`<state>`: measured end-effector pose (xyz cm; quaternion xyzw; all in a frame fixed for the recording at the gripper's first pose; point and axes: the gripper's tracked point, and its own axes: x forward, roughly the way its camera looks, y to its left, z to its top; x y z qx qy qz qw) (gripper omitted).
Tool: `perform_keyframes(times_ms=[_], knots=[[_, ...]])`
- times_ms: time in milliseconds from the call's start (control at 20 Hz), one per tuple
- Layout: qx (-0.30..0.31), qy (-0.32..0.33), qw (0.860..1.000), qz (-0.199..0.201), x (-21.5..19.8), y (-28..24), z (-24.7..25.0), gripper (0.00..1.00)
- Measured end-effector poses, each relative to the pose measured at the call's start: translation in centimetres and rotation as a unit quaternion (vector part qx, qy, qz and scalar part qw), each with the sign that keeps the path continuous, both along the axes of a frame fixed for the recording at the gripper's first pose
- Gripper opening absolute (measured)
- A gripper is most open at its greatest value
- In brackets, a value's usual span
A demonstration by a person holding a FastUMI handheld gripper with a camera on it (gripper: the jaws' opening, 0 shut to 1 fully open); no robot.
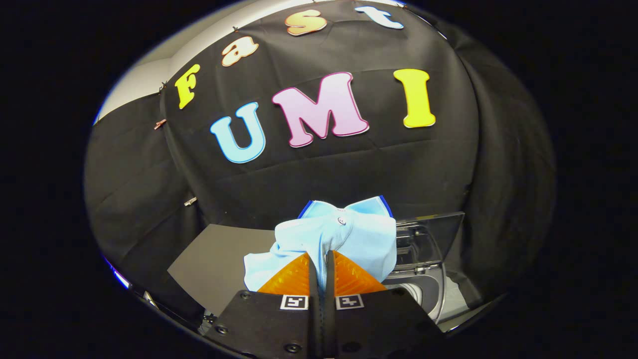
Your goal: Put the clothes into the washing machine and then close the washing machine lid.
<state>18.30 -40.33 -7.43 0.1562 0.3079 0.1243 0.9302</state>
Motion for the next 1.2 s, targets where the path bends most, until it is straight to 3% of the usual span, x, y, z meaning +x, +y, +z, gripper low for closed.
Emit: perform_keyframes(times_ms=[450, 1200], knots=[[-0.046, 0.023, 0.998, -0.046, 2.1, -6.4, -6.3, 0.06], [-0.119, 0.129, 0.984, -0.012, -1.9, -3.4, -21.0, 0.06]])
